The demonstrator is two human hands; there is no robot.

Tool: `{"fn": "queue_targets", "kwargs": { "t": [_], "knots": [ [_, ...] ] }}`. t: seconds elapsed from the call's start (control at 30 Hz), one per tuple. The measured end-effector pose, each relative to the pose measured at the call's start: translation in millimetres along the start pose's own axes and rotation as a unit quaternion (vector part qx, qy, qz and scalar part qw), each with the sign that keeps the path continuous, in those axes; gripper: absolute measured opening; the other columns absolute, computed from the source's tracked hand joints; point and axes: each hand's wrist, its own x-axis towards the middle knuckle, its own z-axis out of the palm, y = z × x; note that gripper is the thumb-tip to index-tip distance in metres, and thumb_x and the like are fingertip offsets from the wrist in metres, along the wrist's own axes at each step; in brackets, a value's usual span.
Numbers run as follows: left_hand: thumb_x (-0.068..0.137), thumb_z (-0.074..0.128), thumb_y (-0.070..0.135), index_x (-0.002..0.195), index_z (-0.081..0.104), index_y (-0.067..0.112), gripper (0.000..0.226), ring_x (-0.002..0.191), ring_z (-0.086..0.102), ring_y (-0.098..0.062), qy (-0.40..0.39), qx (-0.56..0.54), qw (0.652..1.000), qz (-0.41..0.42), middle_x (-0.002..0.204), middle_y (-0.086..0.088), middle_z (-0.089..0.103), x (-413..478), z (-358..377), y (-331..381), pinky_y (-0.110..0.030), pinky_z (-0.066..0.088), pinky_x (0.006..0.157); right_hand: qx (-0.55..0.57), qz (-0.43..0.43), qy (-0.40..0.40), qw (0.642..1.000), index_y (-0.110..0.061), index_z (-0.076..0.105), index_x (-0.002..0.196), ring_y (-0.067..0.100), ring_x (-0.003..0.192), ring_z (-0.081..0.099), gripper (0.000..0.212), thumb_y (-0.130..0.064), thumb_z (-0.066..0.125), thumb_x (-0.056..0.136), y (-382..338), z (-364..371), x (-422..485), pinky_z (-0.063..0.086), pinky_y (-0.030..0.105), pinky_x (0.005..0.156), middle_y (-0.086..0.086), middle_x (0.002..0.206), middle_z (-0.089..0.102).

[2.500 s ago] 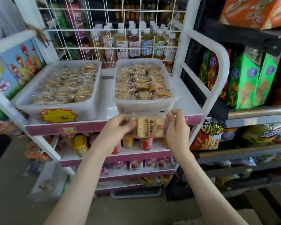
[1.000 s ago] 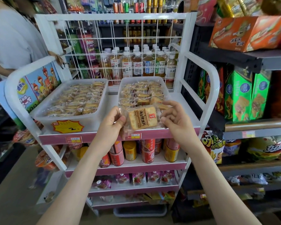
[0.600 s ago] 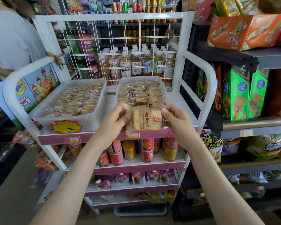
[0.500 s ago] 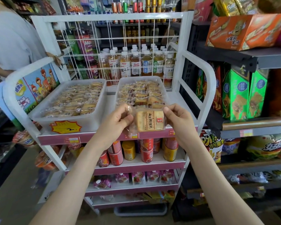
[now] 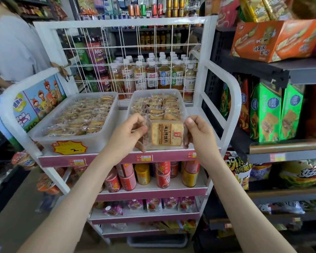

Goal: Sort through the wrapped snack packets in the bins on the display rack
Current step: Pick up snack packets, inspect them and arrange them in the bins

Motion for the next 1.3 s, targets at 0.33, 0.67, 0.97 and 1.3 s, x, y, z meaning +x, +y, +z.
{"fn": "queue_targets", "kwargs": {
  "t": [0.33, 0.67, 0.97, 1.3],
  "knots": [
    [0.099, 0.048, 0.009, 0.085, 0.048, 0.012, 0.015, 0.069, 0.068, -0.027, 0.041, -0.017, 0.998, 0.044, 0.089, -0.011, 0.063, 46.6, -21.2, 18.4, -0.054, 0.058, 0.065, -0.022, -0.055, -0.140, 0.988, -0.020, 0.040, 0.115, 0.019, 0.098, 0.061, 0.034, -0.004, 0.058, 0.092, -14.0, 3.4, 50.2, 0.057, 0.032, 0.075, 0.011, 0.115, 0.056],
    [0.094, 0.057, 0.036, 0.143, 0.035, 0.020, 0.056, 0.102, 0.057, -0.008, -0.134, 0.315, 0.939, 0.039, 0.123, 0.002, 0.062, 117.9, -46.1, -21.1, -0.030, 0.042, 0.098, -0.222, -0.063, -0.115, 0.966, -0.024, 0.048, 0.122, 0.009, 0.093, 0.061, 0.047, -0.003, 0.068, 0.085, -3.3, 24.9, 112.3, 0.049, 0.017, 0.079, -0.006, 0.107, 0.060],
    [0.091, 0.033, 0.067, 0.154, -0.003, 0.027, 0.084, 0.149, -0.010, -0.018, -0.319, 0.487, 0.813, 0.000, 0.162, 0.001, -0.006, 138.4, -32.8, -62.5, -0.049, -0.004, 0.119, -0.478, -0.081, -0.213, 0.848, -0.030, 0.045, 0.136, -0.008, 0.093, 0.042, 0.055, -0.007, 0.064, 0.089, -1.2, 16.4, 117.5, 0.032, 0.004, 0.077, -0.022, 0.122, 0.045],
    [0.092, 0.025, 0.068, 0.153, -0.010, 0.031, 0.079, 0.147, -0.019, -0.013, -0.329, 0.499, 0.802, -0.010, 0.161, 0.004, -0.016, 135.0, -35.7, -66.1, -0.046, -0.009, 0.119, -0.658, -0.081, -0.325, 0.675, -0.043, 0.037, 0.140, 0.019, 0.121, 0.025, 0.053, -0.011, 0.042, 0.099, 29.6, 46.0, 126.2, 0.024, 0.039, 0.107, -0.009, 0.134, 0.041]
  ]
}}
